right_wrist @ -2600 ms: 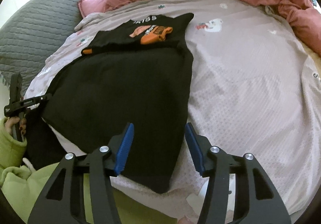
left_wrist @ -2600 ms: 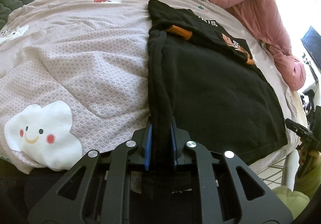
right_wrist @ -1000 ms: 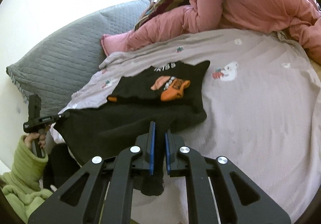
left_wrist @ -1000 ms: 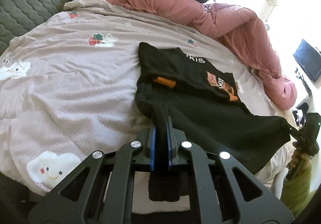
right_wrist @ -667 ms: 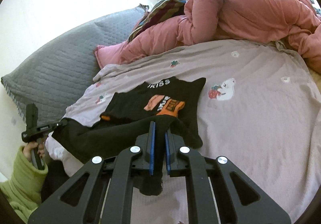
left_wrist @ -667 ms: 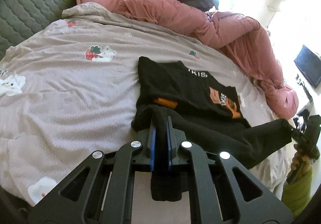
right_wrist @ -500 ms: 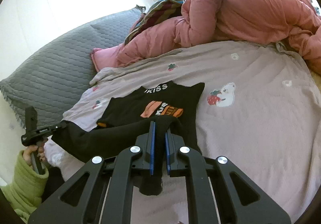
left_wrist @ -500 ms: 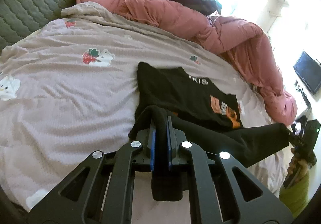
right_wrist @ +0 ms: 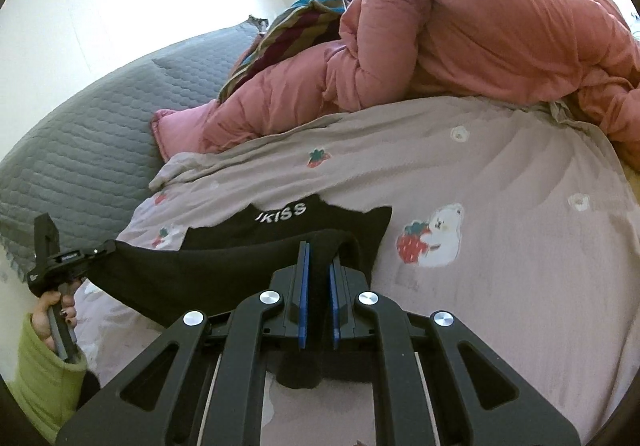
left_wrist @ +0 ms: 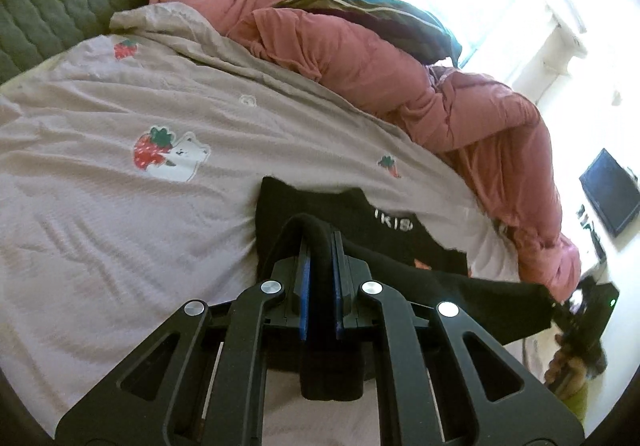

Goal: Fold small clothes

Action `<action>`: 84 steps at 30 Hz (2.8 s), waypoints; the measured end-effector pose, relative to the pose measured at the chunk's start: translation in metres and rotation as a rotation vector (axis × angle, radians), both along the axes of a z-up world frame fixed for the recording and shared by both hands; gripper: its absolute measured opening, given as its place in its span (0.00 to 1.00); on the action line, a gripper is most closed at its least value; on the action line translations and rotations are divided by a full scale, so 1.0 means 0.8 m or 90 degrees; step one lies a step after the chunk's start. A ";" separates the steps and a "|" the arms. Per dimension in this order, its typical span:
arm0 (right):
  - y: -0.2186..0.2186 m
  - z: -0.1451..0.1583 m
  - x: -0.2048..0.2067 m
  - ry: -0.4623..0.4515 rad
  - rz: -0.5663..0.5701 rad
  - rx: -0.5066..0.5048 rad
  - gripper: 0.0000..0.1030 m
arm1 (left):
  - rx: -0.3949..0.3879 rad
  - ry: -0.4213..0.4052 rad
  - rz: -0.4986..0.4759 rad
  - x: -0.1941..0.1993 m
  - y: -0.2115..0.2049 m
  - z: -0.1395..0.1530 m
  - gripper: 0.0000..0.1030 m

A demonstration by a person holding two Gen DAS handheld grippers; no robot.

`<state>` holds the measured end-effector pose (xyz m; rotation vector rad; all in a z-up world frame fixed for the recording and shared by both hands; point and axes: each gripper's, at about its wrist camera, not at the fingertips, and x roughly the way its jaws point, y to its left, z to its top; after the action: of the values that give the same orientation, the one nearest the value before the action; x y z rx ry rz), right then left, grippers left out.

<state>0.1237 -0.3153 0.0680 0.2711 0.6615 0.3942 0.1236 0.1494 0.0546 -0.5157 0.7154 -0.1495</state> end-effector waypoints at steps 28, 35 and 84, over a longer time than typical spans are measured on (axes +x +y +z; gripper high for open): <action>-0.004 -0.085 0.064 0.089 -0.112 -0.015 0.45 | 0.001 0.001 0.058 0.038 0.030 -0.064 0.39; 0.027 -0.056 0.017 0.020 -0.050 -0.062 0.46 | 0.134 -0.046 0.069 0.010 0.000 -0.032 0.50; 0.178 -0.109 0.090 0.082 0.087 -0.225 0.29 | 0.279 0.072 -0.101 0.084 -0.113 -0.099 0.30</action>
<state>0.1956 -0.1725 -0.0196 -0.0862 0.8646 0.3850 0.1911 0.0594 -0.0246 -0.0481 0.8707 -0.1078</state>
